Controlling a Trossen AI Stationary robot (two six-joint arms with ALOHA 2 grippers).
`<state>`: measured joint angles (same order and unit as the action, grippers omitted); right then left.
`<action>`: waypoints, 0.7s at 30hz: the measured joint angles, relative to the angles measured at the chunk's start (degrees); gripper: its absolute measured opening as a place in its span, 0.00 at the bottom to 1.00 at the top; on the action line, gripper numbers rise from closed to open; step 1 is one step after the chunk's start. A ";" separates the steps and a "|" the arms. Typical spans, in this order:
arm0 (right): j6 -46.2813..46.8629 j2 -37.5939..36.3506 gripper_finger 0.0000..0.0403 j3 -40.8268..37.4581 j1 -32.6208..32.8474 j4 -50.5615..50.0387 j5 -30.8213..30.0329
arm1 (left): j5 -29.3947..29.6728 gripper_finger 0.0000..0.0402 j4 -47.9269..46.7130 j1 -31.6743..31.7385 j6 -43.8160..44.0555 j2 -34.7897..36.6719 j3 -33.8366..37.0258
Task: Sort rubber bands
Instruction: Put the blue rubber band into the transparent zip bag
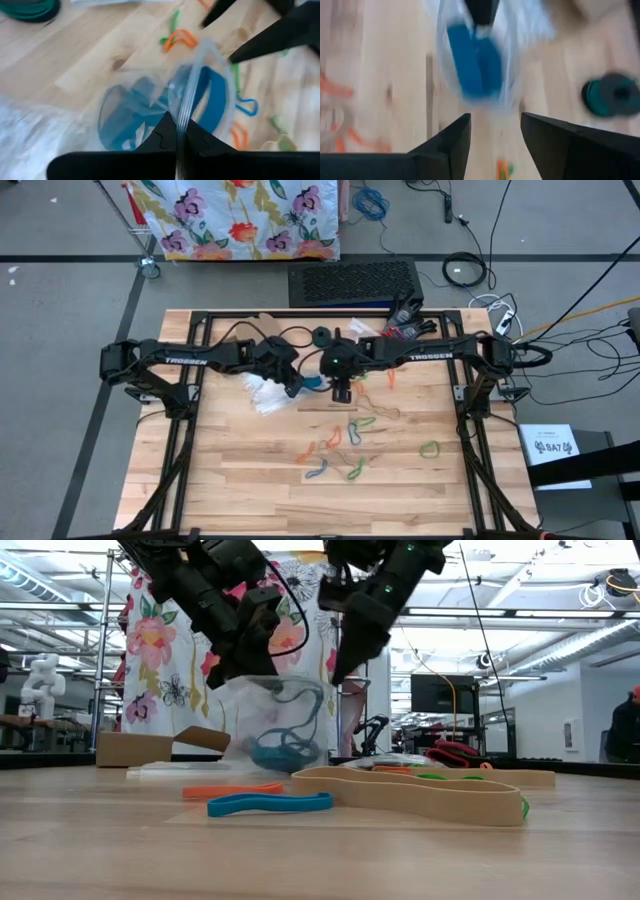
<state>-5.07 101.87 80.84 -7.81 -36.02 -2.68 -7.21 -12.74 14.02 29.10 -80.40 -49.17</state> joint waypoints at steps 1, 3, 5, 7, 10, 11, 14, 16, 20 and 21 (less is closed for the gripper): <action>0.58 -0.20 0.41 0.00 0.00 -1.97 0.01 | 0.26 0.00 -0.82 0.17 -0.02 0.00 0.00; 1.61 -0.63 0.41 0.00 0.14 -5.34 0.01 | 0.85 0.00 -2.10 0.49 -0.02 0.00 0.00; 2.63 -1.14 0.40 0.00 0.79 -8.36 -0.04 | 1.41 0.00 -3.02 0.57 -0.02 0.00 0.00; 3.37 -1.66 0.39 -0.04 1.89 -10.03 0.02 | 1.51 0.00 -3.39 0.54 -0.48 0.00 0.00; 4.71 -2.87 0.38 -2.19 4.15 -9.83 0.23 | 1.52 0.00 -3.48 0.45 -1.44 0.00 0.00; 5.32 -3.26 0.37 -3.44 5.00 -9.31 0.22 | 1.59 0.00 -3.51 0.29 -1.47 0.00 0.00; 7.66 -4.78 0.37 -8.37 7.57 -6.44 -0.24 | 1.75 0.00 -3.49 -0.20 -2.60 0.00 0.00; 9.50 -5.99 0.36 -12.56 9.09 -2.29 -0.25 | 1.74 0.00 -3.56 -0.42 -2.71 0.00 0.00; 11.79 -5.82 0.36 -21.35 12.16 8.76 0.00 | 1.74 0.00 -3.25 -0.57 -2.93 0.00 0.00; 11.86 -5.46 0.36 -22.96 12.74 10.82 -0.02 | 1.74 0.00 -3.27 -0.55 -2.89 0.00 0.00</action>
<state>6.79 96.41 57.88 4.92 -25.19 -2.70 -5.48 -16.01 13.47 26.22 -80.40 -49.17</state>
